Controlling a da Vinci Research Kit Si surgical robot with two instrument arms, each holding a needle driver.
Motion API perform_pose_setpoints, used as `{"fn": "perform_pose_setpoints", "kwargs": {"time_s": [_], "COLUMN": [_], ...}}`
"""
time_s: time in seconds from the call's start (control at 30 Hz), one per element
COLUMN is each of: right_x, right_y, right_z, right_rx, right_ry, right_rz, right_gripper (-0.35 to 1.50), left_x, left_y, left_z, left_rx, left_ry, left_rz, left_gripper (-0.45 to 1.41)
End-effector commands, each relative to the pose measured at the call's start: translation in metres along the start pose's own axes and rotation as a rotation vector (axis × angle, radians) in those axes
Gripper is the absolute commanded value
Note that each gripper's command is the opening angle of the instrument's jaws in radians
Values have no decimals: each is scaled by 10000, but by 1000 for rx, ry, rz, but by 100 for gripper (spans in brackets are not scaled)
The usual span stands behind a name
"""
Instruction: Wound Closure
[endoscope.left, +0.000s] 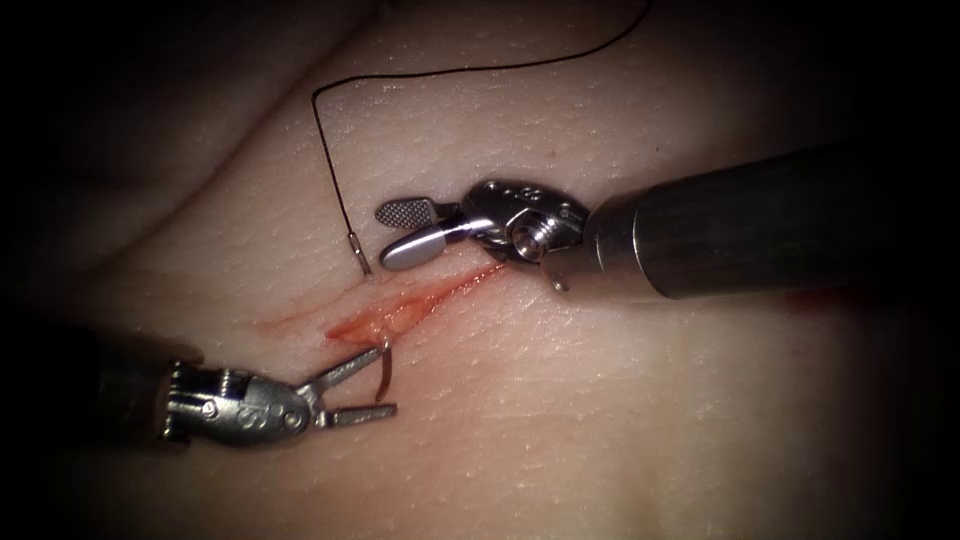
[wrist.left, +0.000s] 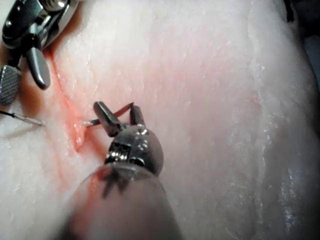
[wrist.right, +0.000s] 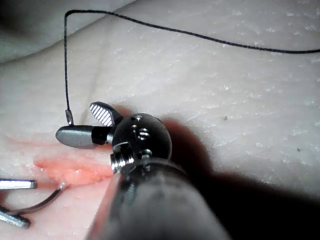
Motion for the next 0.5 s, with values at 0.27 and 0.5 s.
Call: {"fn": "perform_pose_setpoints", "kwargs": {"time_s": [0.27,0.5], "right_x": [-11,-17], "right_y": [0,-1], "right_z": [9,9], "right_rx": [8,8], "right_ry": [-4,-6], "right_rz": [-4,-9], "right_gripper": [46,37], "left_x": [-3,-7], "left_y": [3,-3], "left_z": [18,22], "left_rx": [-12,-24], "left_ry": [13,25], "left_rz": [-3,-2], "left_gripper": [49,21]}}
